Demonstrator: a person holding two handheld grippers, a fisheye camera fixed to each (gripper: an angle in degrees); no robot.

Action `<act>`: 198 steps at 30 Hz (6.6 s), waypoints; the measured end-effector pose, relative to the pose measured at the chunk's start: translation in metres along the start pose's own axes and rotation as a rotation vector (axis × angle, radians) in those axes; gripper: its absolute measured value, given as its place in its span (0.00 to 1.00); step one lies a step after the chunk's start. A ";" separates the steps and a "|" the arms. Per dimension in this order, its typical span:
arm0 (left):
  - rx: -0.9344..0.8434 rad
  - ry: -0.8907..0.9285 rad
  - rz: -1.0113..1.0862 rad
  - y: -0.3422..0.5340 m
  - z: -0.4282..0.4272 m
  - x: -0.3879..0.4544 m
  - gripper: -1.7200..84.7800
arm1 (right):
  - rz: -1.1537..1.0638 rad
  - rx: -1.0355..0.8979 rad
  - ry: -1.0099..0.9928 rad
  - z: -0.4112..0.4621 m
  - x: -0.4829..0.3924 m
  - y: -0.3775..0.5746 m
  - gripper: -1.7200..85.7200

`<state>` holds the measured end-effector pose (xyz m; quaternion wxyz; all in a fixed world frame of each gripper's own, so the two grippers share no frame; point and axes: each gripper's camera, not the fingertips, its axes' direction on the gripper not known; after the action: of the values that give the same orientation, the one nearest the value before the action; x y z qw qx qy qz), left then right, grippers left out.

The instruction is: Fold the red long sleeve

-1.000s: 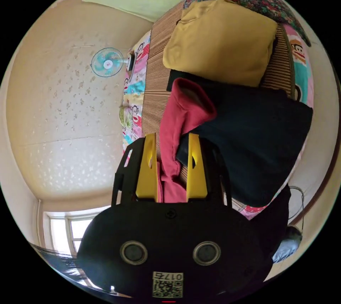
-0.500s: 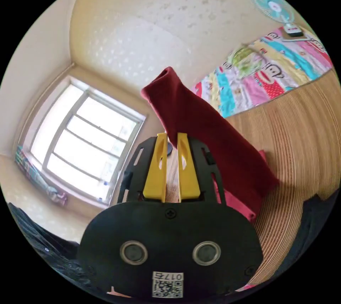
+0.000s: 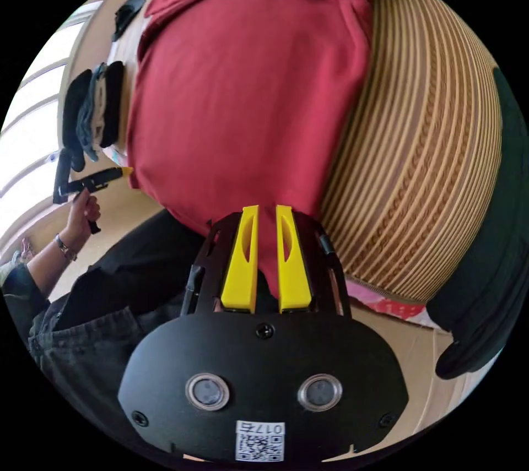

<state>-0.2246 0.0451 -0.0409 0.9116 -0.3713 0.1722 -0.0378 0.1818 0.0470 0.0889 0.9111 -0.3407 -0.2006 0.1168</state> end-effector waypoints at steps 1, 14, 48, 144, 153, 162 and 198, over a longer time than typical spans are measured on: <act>-0.035 -0.049 -0.027 -0.014 0.007 0.002 0.11 | 0.026 0.012 -0.017 0.000 0.001 -0.004 0.05; 0.155 0.169 0.078 -0.092 -0.035 0.044 0.07 | 0.152 0.286 -0.282 -0.076 -0.001 -0.146 0.03; -0.012 -0.014 0.225 -0.111 -0.024 -0.029 0.06 | 0.031 0.251 0.148 -0.051 0.006 -0.028 0.08; -0.193 0.543 0.324 -0.180 0.119 0.151 0.21 | 0.255 0.319 -0.675 -0.055 0.154 -0.088 0.22; -0.115 0.821 0.447 -0.130 0.026 0.039 0.13 | -0.072 0.283 -0.791 -0.074 0.047 -0.060 0.12; 0.246 0.686 0.567 -0.049 -0.210 -0.124 0.13 | -0.444 0.282 -0.825 -0.120 -0.189 -0.109 0.10; 1.058 0.610 0.425 0.157 -0.484 -0.404 0.11 | -0.919 0.380 -0.698 -0.241 -0.633 -0.226 0.10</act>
<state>-0.7788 -0.0830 -0.3555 0.8692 0.1978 0.4513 -0.0403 -0.2584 -0.4798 -0.1074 0.7936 0.0078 -0.5896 -0.1499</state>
